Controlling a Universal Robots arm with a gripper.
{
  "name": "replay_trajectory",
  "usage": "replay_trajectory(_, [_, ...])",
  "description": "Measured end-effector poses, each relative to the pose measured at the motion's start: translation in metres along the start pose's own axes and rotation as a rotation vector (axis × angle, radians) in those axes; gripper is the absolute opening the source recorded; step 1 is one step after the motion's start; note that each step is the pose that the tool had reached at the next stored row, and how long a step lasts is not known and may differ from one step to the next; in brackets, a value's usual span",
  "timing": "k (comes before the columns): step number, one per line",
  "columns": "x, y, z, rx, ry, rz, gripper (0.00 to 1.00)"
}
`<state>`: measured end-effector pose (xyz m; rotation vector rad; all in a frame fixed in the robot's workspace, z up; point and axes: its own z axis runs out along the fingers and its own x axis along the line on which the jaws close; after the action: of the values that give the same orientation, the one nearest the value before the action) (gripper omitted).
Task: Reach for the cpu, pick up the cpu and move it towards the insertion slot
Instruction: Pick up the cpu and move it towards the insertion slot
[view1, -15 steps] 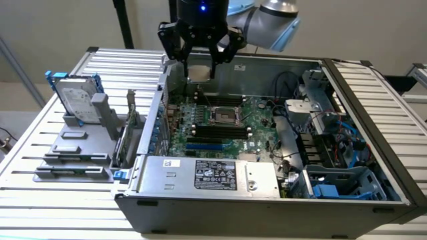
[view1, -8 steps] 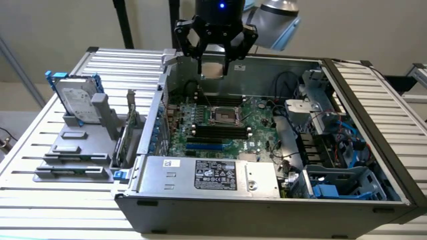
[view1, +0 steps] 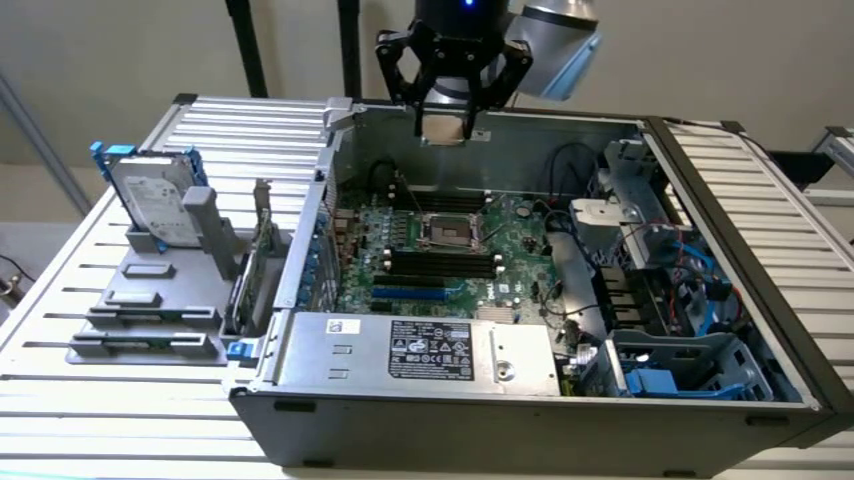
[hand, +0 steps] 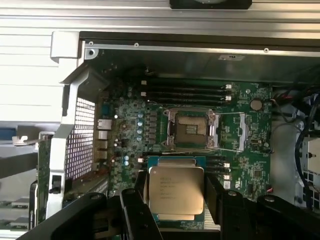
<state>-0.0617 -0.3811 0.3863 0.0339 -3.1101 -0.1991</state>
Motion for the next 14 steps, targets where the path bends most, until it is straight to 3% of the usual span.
replay_trajectory(4, [-0.009, 0.0107, 0.0019, 0.0142, -0.0012, 0.0, 0.55])
replay_trajectory(9, [-0.023, 0.0168, 0.0037, 0.0345, -0.0017, 0.003, 0.55])
replay_trajectory(14, [-0.03, 0.0188, 0.0075, 0.0354, -0.0034, 0.02, 0.55])
